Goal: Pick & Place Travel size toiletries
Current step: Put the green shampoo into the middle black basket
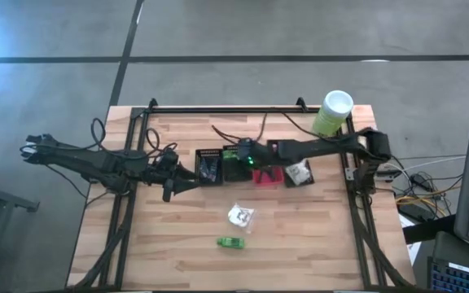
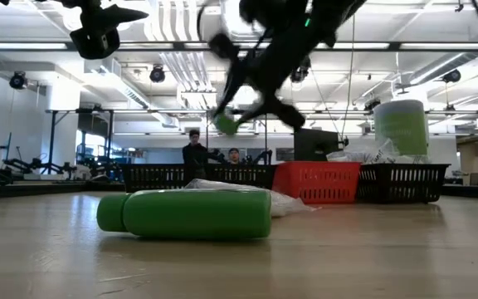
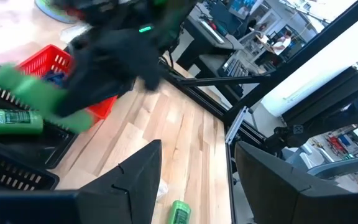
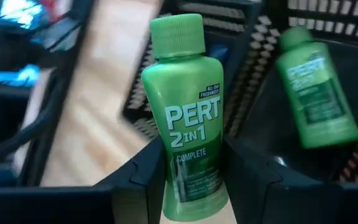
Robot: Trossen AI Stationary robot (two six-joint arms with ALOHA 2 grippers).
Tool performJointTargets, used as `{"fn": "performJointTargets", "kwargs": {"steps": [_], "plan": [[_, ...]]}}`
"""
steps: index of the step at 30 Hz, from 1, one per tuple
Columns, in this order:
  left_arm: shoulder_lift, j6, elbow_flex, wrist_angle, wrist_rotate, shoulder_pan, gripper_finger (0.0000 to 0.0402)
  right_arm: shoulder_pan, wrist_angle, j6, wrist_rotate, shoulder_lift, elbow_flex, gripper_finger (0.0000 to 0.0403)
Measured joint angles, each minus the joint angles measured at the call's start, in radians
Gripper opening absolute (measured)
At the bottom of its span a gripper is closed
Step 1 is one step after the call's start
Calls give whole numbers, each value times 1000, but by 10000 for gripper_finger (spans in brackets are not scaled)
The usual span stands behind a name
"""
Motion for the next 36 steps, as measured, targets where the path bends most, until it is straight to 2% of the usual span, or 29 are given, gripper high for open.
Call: {"fn": "performJointTargets", "kwargs": {"steps": [5,13,26,31,36], "plan": [[0,-1,0,2,1,-1,209,-31,14,113,63,93,10,142],[0,2,0,3,14,-10,209,-26,-8,160,192,86,11,174],[0,32,0,2,13,-10,209,-27,-22,199,116,110,11,224],[0,32,0,2,13,-10,209,-11,-24,103,100,78,11,241],[0,32,0,2,13,-10,209,28,-78,-92,87,8,11,256]]}}
